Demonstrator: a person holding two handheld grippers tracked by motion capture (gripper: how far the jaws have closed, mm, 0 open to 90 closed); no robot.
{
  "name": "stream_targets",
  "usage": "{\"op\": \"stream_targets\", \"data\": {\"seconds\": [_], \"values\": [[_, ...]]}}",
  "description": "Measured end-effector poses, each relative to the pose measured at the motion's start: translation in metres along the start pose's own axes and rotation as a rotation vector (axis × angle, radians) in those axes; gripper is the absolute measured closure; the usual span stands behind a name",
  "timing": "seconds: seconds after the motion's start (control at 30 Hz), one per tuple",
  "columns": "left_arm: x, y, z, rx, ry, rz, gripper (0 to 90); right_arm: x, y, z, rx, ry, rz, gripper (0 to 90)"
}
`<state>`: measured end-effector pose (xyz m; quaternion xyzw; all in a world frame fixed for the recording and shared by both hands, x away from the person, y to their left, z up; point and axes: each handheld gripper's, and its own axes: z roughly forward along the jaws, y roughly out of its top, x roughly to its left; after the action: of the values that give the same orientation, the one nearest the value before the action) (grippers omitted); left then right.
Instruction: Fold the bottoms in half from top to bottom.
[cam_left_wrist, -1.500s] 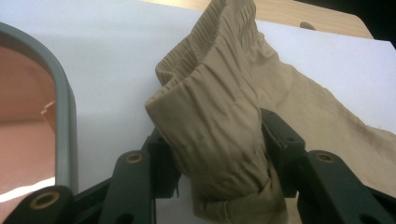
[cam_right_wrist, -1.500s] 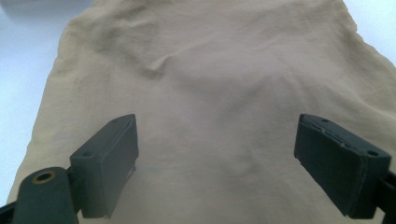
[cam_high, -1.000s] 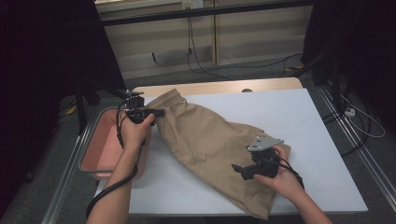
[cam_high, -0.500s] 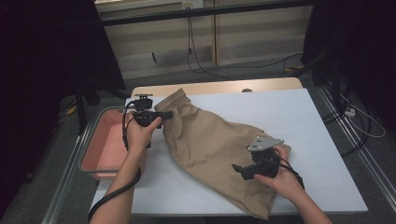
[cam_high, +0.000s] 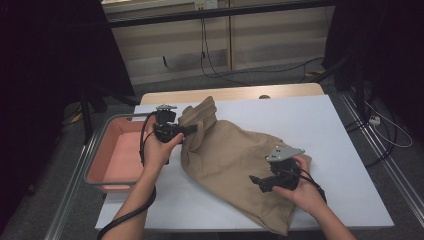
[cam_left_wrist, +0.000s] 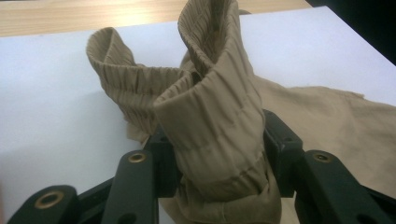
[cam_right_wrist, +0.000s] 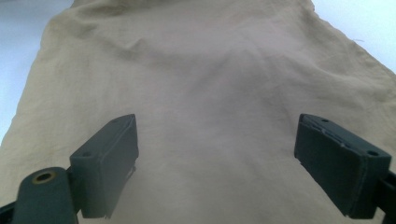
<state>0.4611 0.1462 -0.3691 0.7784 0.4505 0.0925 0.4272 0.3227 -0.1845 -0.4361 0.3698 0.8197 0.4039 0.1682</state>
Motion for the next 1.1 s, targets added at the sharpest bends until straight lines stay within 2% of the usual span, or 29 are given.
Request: {"op": "stream_targets", "data": {"seconds": [0.27, 0.4, 0.63, 0.73, 0.77, 0.83, 0.9, 1.1], "values": [[-0.016, -0.010, 0.005, 0.002, -0.035, 0.047, 55.8, -0.002, -0.001, -0.001, 0.001, -0.007, 0.003, 13.9], [-0.020, -0.014, 0.007, 0.010, -0.044, 0.067, 55.7, -0.002, -0.001, 0.000, 0.003, -0.006, 0.004, 13.9], [-0.031, -0.027, 0.009, 0.026, -0.073, 0.129, 54.6, -0.002, -0.002, 0.000, 0.007, -0.010, 0.005, 13.8], [-0.035, -0.031, 0.011, 0.029, -0.084, 0.136, 54.2, -0.002, -0.002, 0.000, 0.009, -0.010, 0.002, 13.8], [-0.036, -0.034, 0.012, 0.054, -0.093, 0.168, 53.9, -0.002, -0.002, 0.001, 0.010, -0.010, 0.002, 13.8], [-0.038, -0.036, 0.013, 0.054, -0.099, 0.164, 53.5, -0.002, -0.002, 0.001, 0.011, -0.010, 0.002, 13.8], [-0.042, -0.041, 0.015, 0.063, -0.101, 0.185, 53.3, -0.002, -0.002, 0.001, 0.013, -0.013, 0.001, 13.8], [-0.046, -0.049, 0.016, 0.066, -0.110, 0.201, 51.6, -0.002, -0.003, 0.002, 0.015, -0.014, -0.001, 13.8]]}}
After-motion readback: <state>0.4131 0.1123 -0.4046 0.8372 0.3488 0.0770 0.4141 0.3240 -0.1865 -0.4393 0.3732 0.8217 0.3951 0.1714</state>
